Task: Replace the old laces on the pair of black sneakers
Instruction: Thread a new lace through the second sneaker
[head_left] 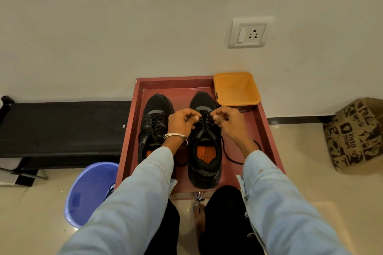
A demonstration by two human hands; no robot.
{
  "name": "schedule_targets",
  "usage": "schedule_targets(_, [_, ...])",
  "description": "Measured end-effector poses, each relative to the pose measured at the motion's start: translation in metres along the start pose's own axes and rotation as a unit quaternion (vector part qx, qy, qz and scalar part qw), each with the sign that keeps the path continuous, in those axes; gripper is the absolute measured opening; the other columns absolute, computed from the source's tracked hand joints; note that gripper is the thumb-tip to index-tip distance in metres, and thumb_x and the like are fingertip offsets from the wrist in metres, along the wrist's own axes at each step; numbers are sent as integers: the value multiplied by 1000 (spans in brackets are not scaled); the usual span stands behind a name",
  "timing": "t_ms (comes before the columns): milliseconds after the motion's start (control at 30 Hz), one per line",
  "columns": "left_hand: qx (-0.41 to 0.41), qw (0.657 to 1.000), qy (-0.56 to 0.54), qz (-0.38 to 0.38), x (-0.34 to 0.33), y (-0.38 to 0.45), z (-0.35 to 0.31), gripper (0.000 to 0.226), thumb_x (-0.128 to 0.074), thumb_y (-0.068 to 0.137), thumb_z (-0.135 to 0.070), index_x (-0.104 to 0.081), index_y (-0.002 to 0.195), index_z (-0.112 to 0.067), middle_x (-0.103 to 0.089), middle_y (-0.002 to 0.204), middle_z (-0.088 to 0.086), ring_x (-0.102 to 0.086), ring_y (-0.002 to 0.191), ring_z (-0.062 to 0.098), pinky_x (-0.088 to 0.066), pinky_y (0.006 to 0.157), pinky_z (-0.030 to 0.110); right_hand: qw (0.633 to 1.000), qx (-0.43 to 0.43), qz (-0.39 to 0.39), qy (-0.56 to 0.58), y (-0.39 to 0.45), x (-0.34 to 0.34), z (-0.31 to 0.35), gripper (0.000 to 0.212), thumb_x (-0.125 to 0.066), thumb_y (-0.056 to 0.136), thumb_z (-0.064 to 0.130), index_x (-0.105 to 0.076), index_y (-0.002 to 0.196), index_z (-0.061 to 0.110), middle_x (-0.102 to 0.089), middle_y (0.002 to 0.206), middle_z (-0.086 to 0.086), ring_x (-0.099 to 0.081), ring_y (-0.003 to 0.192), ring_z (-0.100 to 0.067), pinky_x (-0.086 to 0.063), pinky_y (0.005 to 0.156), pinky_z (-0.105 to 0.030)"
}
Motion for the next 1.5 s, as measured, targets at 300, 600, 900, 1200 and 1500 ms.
schedule_targets(300, [-104,972,207,38,-10,9,-9,12,-62,85,-8,-72,88,-14,-62,96,4,-59,90,22,-49,79,37,967,116,27,-225,11,-13,6,12,-60,87,0,-71,91,3,-61,94,-13,-56,85,-22,-40,72,-26])
schedule_targets(600, [34,995,91,3,-17,7,6,18,-49,95,-9,-64,99,-1,-61,107,15,-56,102,27,-42,90,34,997,17,-9,-72,3,-19,-15,16,-46,86,-10,-56,83,2,-53,87,-4,-49,82,-16,-38,72,-24])
schedule_targets(900, [54,998,-5,-12,-9,11,3,14,-55,92,-6,-66,90,-14,-62,76,-2,-56,63,14,-51,70,30,1000,-4,6,4,11,-4,-7,20,-51,92,-1,-66,92,12,-63,78,5,-56,69,-5,-49,67,-23])
schedule_targets(1200, [-140,960,239,50,-8,24,-7,13,-62,86,-12,-73,93,-15,-59,91,2,-59,88,22,-47,75,33,950,149,35,-271,24,-14,2,15,-59,87,0,-70,96,3,-61,96,-16,-58,86,-29,-41,72,-33])
schedule_targets(1500, [5,993,113,-32,-15,19,11,10,-56,89,-5,-65,86,-7,-64,96,5,-59,89,20,-44,79,29,996,36,2,-85,15,-18,-13,16,-48,88,-6,-56,84,8,-55,88,-4,-51,80,-15,-36,67,-21])
Point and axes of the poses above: each hand's wrist, its own y-axis towards the middle knuckle, its own x-axis out of the back of the hand, z = x × y, the point moved 3 cm from there along y, towards the middle knuckle
